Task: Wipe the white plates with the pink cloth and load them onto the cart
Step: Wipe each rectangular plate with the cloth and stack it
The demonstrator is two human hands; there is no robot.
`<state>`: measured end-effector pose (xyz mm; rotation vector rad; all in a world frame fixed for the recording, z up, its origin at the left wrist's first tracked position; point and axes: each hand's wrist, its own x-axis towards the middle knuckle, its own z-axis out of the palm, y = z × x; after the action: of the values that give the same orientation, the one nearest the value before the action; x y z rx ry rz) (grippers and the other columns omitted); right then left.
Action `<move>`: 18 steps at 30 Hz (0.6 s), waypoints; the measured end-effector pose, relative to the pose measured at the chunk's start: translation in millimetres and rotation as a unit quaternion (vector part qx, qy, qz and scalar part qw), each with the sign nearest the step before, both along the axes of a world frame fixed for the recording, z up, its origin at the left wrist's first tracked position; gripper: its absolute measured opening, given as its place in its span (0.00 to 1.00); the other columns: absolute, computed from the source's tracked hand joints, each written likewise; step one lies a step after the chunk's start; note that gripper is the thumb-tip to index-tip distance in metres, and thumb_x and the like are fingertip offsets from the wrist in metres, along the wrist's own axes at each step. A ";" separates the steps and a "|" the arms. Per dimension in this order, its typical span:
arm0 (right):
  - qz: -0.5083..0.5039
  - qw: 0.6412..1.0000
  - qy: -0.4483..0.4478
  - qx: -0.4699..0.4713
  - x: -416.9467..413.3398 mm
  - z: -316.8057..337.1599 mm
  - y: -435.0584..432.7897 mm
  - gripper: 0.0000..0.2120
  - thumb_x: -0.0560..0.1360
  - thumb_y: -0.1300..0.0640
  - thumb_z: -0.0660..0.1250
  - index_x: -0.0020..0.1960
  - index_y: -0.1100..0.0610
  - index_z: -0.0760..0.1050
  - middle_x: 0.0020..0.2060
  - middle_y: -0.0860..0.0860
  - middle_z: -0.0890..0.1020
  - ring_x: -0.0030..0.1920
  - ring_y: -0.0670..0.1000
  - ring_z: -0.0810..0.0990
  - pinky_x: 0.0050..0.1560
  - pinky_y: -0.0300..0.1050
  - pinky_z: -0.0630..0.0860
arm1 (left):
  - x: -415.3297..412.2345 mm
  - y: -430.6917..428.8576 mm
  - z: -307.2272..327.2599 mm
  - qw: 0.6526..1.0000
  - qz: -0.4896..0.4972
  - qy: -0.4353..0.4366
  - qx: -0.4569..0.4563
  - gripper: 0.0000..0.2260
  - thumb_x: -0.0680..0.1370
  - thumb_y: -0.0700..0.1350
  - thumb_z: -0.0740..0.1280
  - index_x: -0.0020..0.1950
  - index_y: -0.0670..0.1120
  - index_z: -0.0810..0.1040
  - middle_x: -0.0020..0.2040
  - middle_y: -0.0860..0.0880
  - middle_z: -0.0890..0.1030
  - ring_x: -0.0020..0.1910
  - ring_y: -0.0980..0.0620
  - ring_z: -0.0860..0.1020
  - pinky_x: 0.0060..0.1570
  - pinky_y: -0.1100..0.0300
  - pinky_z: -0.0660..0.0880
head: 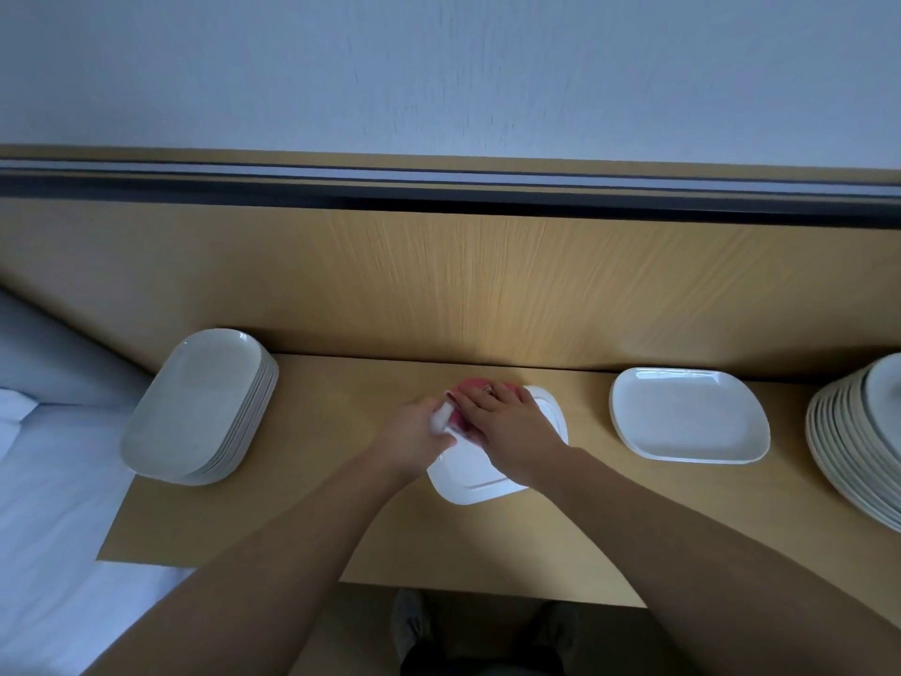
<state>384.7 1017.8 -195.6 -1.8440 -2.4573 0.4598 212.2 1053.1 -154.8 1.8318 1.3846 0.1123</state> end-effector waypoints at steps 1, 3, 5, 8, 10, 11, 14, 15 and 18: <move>0.011 1.000 -0.007 0.000 3.5 -3.9 0.7 0.26 0.80 0.51 0.61 0.77 0.48 0.59 0.72 0.46 0.68 0.69 0.57 0.68 0.66 0.57 0.64 | -0.3 -0.9 -2.8 1.000 0.007 -0.002 -0.001 0.17 0.75 0.42 0.68 0.63 0.46 0.75 0.53 0.49 0.79 0.49 0.50 0.77 0.48 0.56 0.74; 0.017 1.000 -0.006 0.001 10.7 -8.1 2.2 0.24 0.81 0.47 0.58 0.75 0.47 0.62 0.70 0.46 0.71 0.66 0.57 0.71 0.64 0.56 0.69 | 0.2 -1.7 -7.4 1.000 0.015 0.002 0.002 0.16 0.75 0.42 0.68 0.62 0.45 0.75 0.51 0.49 0.79 0.48 0.51 0.76 0.45 0.58 0.73; -0.001 1.000 -0.015 -0.018 18.6 -7.5 3.5 0.24 0.81 0.41 0.49 0.75 0.46 0.63 0.70 0.45 0.71 0.67 0.55 0.71 0.64 0.53 0.70 | 0.7 -1.8 -11.1 1.000 0.026 0.000 -0.002 0.17 0.75 0.42 0.69 0.63 0.45 0.75 0.53 0.48 0.79 0.49 0.50 0.77 0.47 0.58 0.74; -0.024 0.997 -0.041 -0.054 37.1 -14.4 0.8 0.29 0.79 0.38 0.41 0.76 0.45 0.60 0.72 0.43 0.67 0.70 0.52 0.68 0.64 0.52 0.71 | 0.5 -1.2 -16.3 0.999 0.042 0.010 -0.012 0.18 0.75 0.44 0.69 0.64 0.45 0.74 0.55 0.47 0.79 0.52 0.48 0.77 0.51 0.55 0.75; -0.037 0.995 -0.048 -0.074 50.4 -18.9 -0.1 0.32 0.79 0.36 0.35 0.77 0.45 0.57 0.73 0.43 0.66 0.71 0.51 0.66 0.62 0.52 0.73 | 0.8 -0.6 -19.8 0.999 0.049 0.018 -0.014 0.19 0.75 0.45 0.69 0.65 0.45 0.73 0.56 0.47 0.79 0.53 0.48 0.77 0.52 0.54 0.76; -0.044 0.994 -0.049 -0.081 55.2 -20.9 -1.0 0.34 0.79 0.35 0.32 0.77 0.47 0.59 0.72 0.44 0.68 0.71 0.50 0.68 0.59 0.51 0.76 | 0.8 -0.4 -21.3 0.998 0.053 0.022 -0.016 0.19 0.75 0.45 0.69 0.65 0.45 0.73 0.56 0.47 0.79 0.53 0.48 0.77 0.53 0.53 0.76; -0.060 0.997 -0.021 -0.046 60.3 -17.8 -10.4 0.34 0.81 0.40 0.36 0.70 0.53 0.72 0.63 0.48 0.78 0.59 0.50 0.79 0.45 0.45 0.82 | 1.8 0.4 -23.2 0.999 0.036 0.024 -0.016 0.19 0.76 0.44 0.68 0.67 0.46 0.72 0.59 0.47 0.78 0.55 0.48 0.76 0.55 0.53 0.75; -0.057 0.998 -0.020 -0.037 61.5 -17.7 -12.3 0.32 0.82 0.42 0.38 0.68 0.55 0.75 0.61 0.49 0.80 0.56 0.51 0.81 0.44 0.44 0.82 | 2.4 0.3 -22.9 0.999 0.013 0.030 -0.014 0.20 0.76 0.44 0.66 0.68 0.46 0.71 0.61 0.47 0.77 0.57 0.48 0.75 0.57 0.54 0.73; -0.015 0.999 -0.043 0.002 65.7 -20.3 -8.5 0.26 0.79 0.49 0.46 0.66 0.58 0.76 0.61 0.50 0.80 0.58 0.52 0.81 0.47 0.44 0.82 | 0.7 -1.3 -25.0 0.997 -0.066 0.030 -0.009 0.22 0.79 0.43 0.62 0.73 0.54 0.67 0.61 0.47 0.73 0.61 0.47 0.73 0.58 0.59 0.69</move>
<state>450.4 1009.3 -215.9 -1.9347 -2.4789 0.3832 212.8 1051.8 -179.8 1.9195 1.2958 -0.0246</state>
